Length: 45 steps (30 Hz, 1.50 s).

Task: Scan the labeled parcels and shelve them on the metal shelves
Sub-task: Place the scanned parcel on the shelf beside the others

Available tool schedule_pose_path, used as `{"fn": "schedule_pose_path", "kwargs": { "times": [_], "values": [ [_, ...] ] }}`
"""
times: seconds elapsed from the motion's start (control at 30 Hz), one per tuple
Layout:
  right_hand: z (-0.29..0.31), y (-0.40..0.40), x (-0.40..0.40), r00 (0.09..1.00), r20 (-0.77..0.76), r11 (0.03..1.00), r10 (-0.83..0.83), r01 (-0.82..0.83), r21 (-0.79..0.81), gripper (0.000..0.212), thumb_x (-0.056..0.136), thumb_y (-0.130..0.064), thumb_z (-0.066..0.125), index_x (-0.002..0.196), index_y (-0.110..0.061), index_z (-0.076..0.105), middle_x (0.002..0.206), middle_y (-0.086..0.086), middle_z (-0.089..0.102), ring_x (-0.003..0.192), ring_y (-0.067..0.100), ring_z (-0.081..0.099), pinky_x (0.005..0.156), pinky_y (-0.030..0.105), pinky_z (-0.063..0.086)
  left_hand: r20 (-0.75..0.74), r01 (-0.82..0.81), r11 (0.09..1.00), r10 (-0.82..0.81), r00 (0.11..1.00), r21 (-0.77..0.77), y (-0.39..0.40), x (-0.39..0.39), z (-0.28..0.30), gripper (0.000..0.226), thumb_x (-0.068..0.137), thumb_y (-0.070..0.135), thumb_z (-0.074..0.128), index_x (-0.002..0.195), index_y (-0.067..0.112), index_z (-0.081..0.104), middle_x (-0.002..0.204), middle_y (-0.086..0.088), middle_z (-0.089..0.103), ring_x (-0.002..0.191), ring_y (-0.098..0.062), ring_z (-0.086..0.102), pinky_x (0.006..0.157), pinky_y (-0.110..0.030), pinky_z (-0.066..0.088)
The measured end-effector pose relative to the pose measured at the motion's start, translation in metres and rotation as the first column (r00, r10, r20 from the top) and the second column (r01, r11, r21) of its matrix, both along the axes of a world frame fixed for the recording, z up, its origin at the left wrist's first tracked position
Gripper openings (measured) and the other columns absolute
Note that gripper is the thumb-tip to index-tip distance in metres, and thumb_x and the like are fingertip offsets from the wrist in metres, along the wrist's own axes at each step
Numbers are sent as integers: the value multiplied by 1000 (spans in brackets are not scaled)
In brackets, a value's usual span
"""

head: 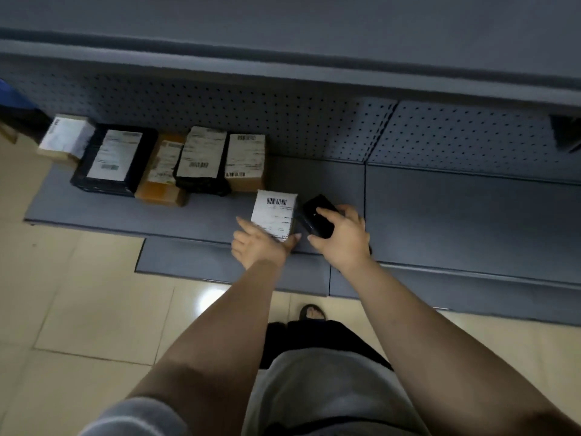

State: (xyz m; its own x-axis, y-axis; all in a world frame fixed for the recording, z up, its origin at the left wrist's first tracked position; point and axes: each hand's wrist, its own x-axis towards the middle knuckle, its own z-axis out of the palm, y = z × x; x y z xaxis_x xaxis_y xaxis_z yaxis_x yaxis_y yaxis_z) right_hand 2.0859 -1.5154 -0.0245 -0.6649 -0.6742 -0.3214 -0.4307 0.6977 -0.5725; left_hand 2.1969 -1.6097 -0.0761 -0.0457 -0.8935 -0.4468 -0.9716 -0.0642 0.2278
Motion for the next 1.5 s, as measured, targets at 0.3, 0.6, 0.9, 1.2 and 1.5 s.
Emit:
{"fn": "schedule_pose_path", "kwargs": {
  "times": [0.3, 0.6, 0.9, 1.2, 1.5],
  "values": [
    [-28, 4, 41, 952, 23, 949, -307, 308, -66, 61, 77, -38, 78, 134, -36, 57, 136, 0, 41, 126, 27, 40, 105, 55, 37, 78, 812, 555, -815, 574, -181, 27, 82, -26, 110, 91, 67, 46, 150, 20, -34, 160, -20, -30, 148, -37, -25, 121, -48, -14],
    [-43, -15, 18, 901, 6, 888, -433, 428, -167, 59, 77, -33, 75, 133, -34, 58, 136, 3, 43, 124, 30, 40, 103, 52, 40, 274, 933, 350, -892, 360, -89, -39, 2, -39, 103, 95, 67, 36, 150, 13, -33, 158, -20, -34, 147, -35, -29, 119, -49, -19],
    [-40, -58, -6, 916, -73, 914, -396, 384, -130, 58, 78, -31, 71, 134, -36, 56, 138, 5, 41, 123, 35, 39, 102, 53, 39, 248, 941, 334, -909, 336, -51, -109, -37, -32, 94, 98, 63, 37, 154, 22, -26, 160, -13, -32, 149, -30, -26, 120, -50, -17],
    [-29, -37, 5, 864, -131, 869, -486, 462, -179, 56, 78, -30, 72, 132, -34, 57, 139, 6, 39, 119, 36, 39, 101, 49, 35, 70, 900, 355, -921, 383, -254, -86, -33, -3, 80, 97, 40, 56, 160, 27, 9, 168, -10, 0, 152, -38, 3, 121, -59, 0],
    [24, 114, -16, 648, -194, 677, -736, 713, -186, 59, 77, -30, 77, 133, -32, 59, 139, 3, 41, 126, 29, 38, 106, 51, 36, -42, 911, 327, -944, 327, -251, 54, -97, 44, 71, 90, 54, 60, 152, 32, 31, 158, -6, 29, 144, -33, 23, 118, -56, 15]
  ]
}}
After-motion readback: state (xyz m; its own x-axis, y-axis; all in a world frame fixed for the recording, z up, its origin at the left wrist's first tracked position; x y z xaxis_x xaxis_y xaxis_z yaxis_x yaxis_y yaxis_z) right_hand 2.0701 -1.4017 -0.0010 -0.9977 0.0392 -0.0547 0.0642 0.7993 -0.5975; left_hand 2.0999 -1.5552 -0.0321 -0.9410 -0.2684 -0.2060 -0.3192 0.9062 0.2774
